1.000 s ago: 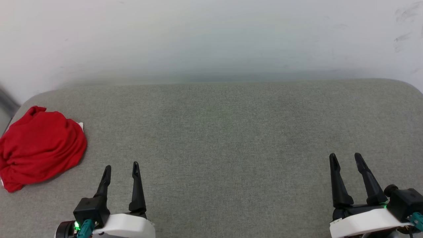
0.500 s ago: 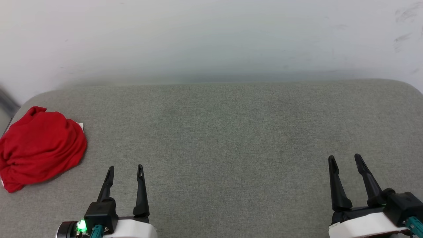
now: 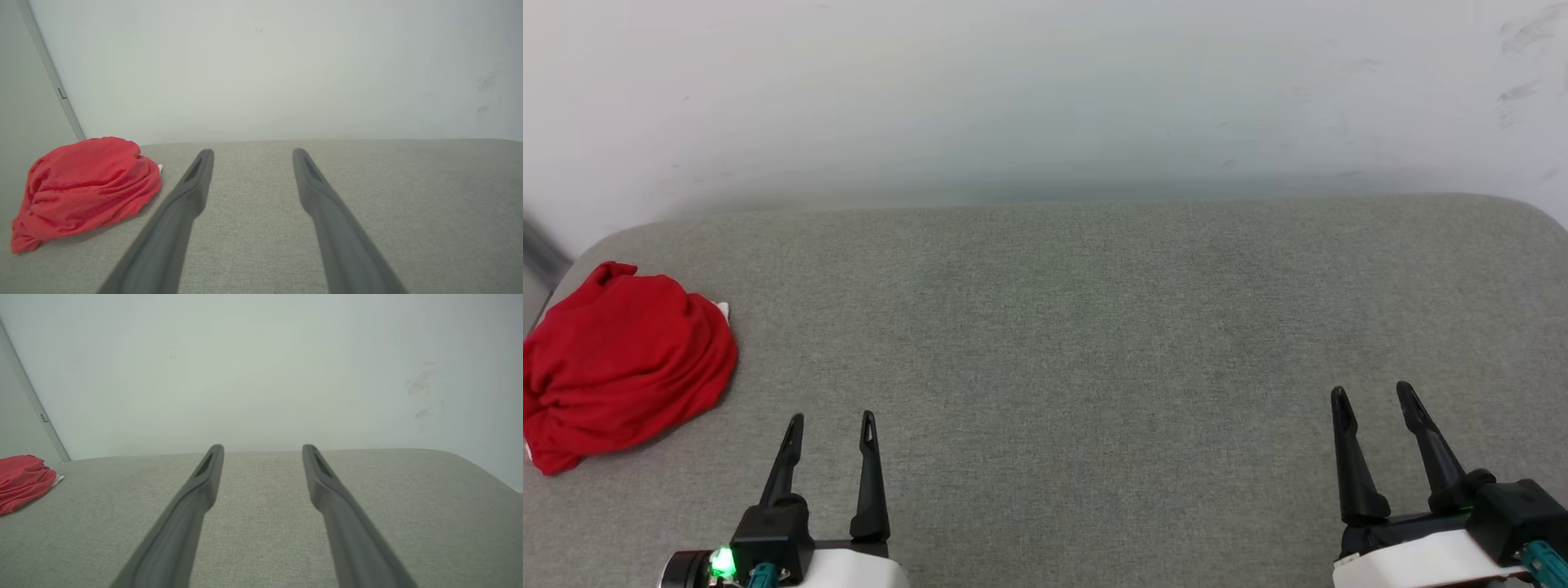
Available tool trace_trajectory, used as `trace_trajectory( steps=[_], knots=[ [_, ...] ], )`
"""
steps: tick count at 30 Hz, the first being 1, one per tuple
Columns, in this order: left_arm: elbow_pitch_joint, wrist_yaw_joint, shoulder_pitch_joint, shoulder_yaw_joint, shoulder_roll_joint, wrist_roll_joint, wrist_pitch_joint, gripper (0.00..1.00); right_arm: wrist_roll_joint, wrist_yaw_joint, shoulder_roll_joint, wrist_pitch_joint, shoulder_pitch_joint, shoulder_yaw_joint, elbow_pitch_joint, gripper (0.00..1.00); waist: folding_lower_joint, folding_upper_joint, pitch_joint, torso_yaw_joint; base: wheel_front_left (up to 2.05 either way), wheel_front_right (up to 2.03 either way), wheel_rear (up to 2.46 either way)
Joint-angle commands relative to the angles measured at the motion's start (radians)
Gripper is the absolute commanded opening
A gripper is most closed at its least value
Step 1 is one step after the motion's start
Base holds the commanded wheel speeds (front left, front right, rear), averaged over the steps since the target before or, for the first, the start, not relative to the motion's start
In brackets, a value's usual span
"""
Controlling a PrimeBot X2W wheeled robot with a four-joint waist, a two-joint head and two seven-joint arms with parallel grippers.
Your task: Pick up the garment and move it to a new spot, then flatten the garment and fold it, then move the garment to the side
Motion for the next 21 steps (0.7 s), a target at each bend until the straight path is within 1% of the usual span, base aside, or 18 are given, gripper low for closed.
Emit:
trace_trajectory(
  steps=[1,7,10,21],
  knots=[
    [0.003,-0.004,0.01,0.007,-0.001,-0.006,-0.003,1.0,0.009,0.0,0.002,-0.003,0.01,-0.002,0.002,1.0,0.0,0.0,0.0,0.0,0.0,0.0,0.0],
    [0.014,-0.022,0.012,0.024,-0.006,-0.024,-0.003,1.0,0.042,0.0,0.002,-0.003,0.011,-0.01,0.012,1.0,0.0,0.0,0.001,-0.001,0.0,0.0,0.0],
    [0.019,-0.028,0.011,0.03,-0.008,-0.026,-0.003,1.0,0.04,0.0,0.002,-0.003,0.01,-0.01,0.012,1.0,0.0,0.0,0.001,0.0,0.0,0.0,0.0],
    [0.034,-0.026,0.001,0.028,-0.009,-0.049,-0.003,1.0,0.043,0.0,0.002,-0.003,0.014,-0.012,0.012,1.0,0.0,0.0,0.003,0.018,0.0,0.0,0.0]
  ],
)
